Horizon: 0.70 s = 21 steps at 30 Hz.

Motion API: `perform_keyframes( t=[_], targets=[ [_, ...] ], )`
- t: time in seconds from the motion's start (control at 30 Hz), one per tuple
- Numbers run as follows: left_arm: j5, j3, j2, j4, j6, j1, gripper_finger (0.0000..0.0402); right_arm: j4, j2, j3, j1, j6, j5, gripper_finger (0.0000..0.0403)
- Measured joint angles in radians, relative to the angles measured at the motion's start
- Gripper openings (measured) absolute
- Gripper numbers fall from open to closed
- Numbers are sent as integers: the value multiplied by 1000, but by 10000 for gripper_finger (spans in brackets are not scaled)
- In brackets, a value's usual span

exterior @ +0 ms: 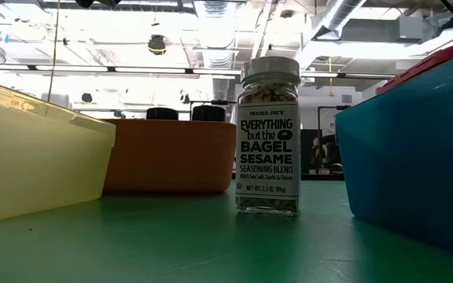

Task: Sort spices by type
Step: Put the bottom left green seasoning can into the yellow bin

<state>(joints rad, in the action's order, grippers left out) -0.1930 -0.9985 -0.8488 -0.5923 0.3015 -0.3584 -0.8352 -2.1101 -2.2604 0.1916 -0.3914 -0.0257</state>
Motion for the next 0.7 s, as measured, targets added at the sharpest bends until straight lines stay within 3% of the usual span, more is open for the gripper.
perform_keyframes(
  t=[0.37,0.7],
  targets=[
    [35,-15,-108,-4,14,15,281,1,-5,0,-17,11,6,164],
    [6,-15,-113,109,-13,52,281,-13,-6,29,-6,7,5,165]
  ],
)
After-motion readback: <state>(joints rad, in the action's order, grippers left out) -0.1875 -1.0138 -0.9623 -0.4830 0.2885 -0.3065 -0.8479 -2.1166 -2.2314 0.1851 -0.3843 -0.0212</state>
